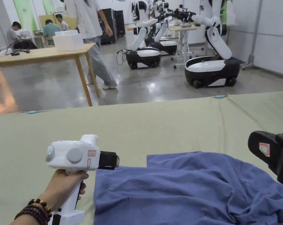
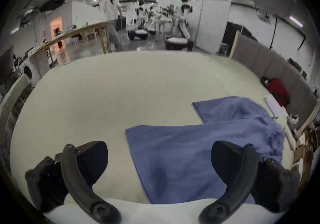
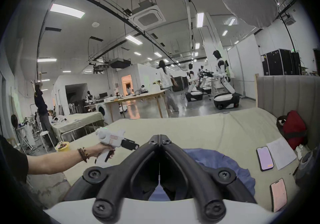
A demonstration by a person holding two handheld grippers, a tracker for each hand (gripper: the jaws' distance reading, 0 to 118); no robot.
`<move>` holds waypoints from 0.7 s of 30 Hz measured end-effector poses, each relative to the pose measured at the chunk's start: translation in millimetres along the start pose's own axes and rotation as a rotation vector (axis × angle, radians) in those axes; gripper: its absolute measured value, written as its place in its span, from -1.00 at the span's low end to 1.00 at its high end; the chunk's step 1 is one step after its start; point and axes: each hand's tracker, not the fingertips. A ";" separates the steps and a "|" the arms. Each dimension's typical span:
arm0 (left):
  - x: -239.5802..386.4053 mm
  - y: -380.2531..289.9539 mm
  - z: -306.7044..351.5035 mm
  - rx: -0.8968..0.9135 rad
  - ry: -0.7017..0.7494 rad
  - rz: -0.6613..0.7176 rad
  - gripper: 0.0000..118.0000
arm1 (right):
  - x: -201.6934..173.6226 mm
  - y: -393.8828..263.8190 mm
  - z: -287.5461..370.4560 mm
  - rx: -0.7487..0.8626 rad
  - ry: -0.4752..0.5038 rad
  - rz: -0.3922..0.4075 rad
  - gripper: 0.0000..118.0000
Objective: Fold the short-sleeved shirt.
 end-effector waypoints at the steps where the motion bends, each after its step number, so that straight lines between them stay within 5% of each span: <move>1: -0.8 1.0 -16.9 -0.038 0.018 0.001 0.98 | 4.2 -3.1 -2.6 -0.023 -0.015 0.005 -0.99; 10: -17.9 -9.3 -91.9 -0.124 0.101 0.038 0.91 | 36.7 -38.5 -31.2 -0.155 -0.109 -0.021 -0.99; 12: -9.1 -13.8 -76.4 -0.088 0.109 0.002 0.52 | 38.3 -43.7 -33.9 -0.171 -0.105 -0.027 -0.99; 15: 3.9 -34.0 -57.4 -0.126 0.006 0.026 -0.74 | 36.5 -48.5 -38.0 -0.185 -0.097 -0.031 -0.99; 16: 7.6 -38.2 -51.7 -0.122 -0.009 0.010 -0.92 | 35.4 -49.3 -39.6 -0.188 -0.094 -0.033 -0.99; 21: 14.1 -47.9 -39.0 -0.141 -0.062 -0.036 -0.95 | 49.0 -48.2 -48.7 -0.225 -0.100 -0.039 -0.99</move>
